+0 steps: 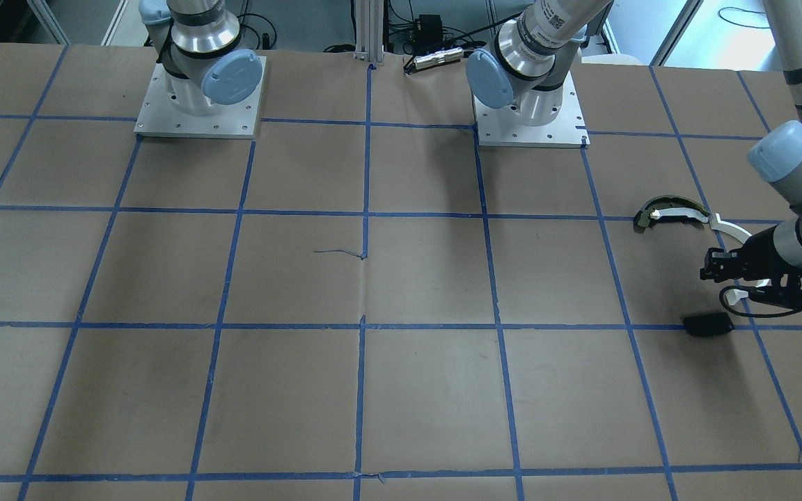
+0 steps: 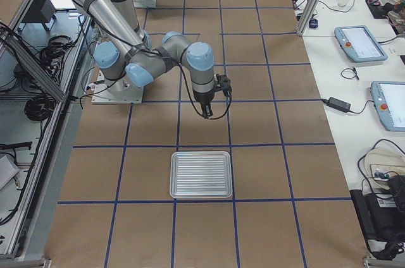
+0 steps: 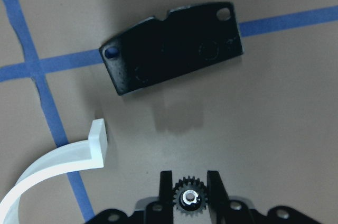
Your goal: Place bearing gear from tray to pile
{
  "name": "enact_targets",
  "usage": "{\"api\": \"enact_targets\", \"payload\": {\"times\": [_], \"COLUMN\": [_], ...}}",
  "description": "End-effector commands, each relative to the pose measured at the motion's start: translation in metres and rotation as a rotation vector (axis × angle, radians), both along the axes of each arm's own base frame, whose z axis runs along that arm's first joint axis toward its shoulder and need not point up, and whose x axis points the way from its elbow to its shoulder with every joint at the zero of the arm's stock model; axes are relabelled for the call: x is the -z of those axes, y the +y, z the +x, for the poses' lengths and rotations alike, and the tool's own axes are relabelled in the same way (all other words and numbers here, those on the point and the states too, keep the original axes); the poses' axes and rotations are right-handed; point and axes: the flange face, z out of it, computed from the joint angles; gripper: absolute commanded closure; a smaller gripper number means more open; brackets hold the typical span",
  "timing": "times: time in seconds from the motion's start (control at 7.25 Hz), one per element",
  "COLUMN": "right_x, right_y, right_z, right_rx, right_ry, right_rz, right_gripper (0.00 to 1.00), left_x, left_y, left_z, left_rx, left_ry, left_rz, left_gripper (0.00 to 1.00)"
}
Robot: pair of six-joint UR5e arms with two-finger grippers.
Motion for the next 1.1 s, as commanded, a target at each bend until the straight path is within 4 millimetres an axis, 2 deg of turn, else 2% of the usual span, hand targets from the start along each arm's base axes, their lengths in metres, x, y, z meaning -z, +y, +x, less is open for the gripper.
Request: {"api": "enact_targets", "payload": {"times": [0.0,0.14,0.28,0.41,0.55,0.69,0.97], "right_x": [-0.017,-0.014,-0.002,0.014,0.027,0.047,0.098], "right_y": [-0.033,-0.043,-0.043,-0.043,-0.051,-0.061,-0.065], "right_z": [0.135,0.190,0.239,0.288,0.333,0.378,0.481], "right_rx": [0.052,0.095,0.185,0.282,0.356,0.397,0.366], "right_ry": [-0.030,-0.052,-0.077,-0.134,-0.176,-0.193,-0.232], "right_rz": [-0.009,-0.008,0.008,0.024,-0.005,-0.034,-0.091], "right_gripper": [0.76,0.76,0.76,0.76,0.76,0.73,0.71], "left_x": [0.000,0.000,0.001,0.000,-0.012,-0.020,-0.043], "left_y": [0.001,0.002,0.004,0.007,0.000,-0.006,-0.038], "left_z": [0.001,0.001,-0.001,-0.004,-0.010,-0.020,-0.078], "left_rx": [0.000,-0.006,-0.013,-0.014,-0.069,-0.093,-0.071], "left_ry": [-0.017,-0.017,-0.008,0.000,-0.033,-0.048,-0.096], "left_rz": [0.015,0.017,0.033,0.043,0.033,0.028,-0.013], "left_gripper": [0.65,0.27,0.01,0.00,0.00,0.00,0.00]}}
